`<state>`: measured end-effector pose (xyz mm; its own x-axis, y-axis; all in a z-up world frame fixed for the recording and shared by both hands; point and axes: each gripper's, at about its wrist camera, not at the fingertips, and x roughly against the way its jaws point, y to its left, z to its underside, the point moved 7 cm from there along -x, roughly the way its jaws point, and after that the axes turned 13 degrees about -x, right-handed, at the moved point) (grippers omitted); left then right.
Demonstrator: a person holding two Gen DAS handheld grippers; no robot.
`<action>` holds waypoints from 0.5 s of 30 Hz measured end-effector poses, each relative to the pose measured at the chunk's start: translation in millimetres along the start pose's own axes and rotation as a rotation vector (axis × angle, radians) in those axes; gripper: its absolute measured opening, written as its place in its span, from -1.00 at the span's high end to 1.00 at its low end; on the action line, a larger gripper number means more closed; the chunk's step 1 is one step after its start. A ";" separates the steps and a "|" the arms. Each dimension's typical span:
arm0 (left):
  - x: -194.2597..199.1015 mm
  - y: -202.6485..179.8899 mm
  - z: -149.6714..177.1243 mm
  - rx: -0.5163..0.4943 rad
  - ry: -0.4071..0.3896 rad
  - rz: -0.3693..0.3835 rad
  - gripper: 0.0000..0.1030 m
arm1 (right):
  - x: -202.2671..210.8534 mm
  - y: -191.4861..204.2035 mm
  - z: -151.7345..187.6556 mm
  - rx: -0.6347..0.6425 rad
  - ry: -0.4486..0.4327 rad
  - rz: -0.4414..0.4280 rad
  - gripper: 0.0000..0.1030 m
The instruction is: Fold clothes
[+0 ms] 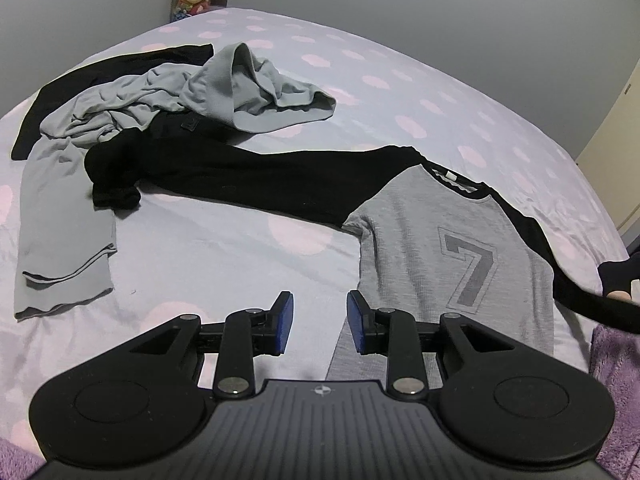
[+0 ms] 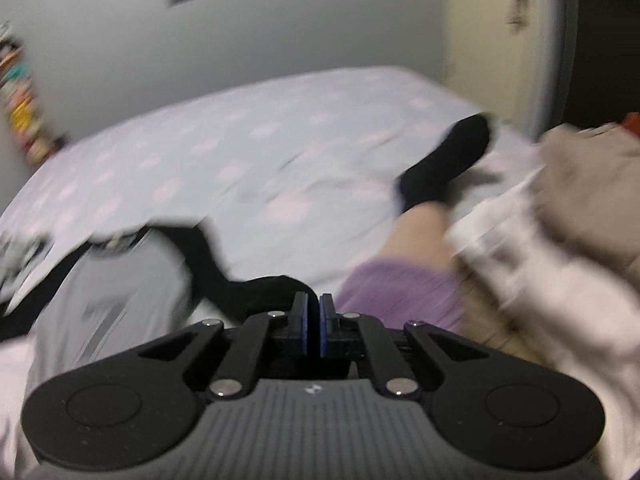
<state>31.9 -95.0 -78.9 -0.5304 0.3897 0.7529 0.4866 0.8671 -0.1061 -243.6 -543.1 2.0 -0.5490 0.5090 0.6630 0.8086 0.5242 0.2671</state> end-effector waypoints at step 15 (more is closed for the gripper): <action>-20.4 -3.5 19.2 -0.127 0.229 0.122 0.24 | -30.3 -49.8 -32.4 0.026 -0.083 0.181 0.38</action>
<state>27.7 -100.0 -106.4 -0.2991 0.3963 0.8681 0.6277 0.7669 -0.1338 -260.3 -606.7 -8.8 -0.4112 0.6507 0.6383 0.8907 0.4358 0.1295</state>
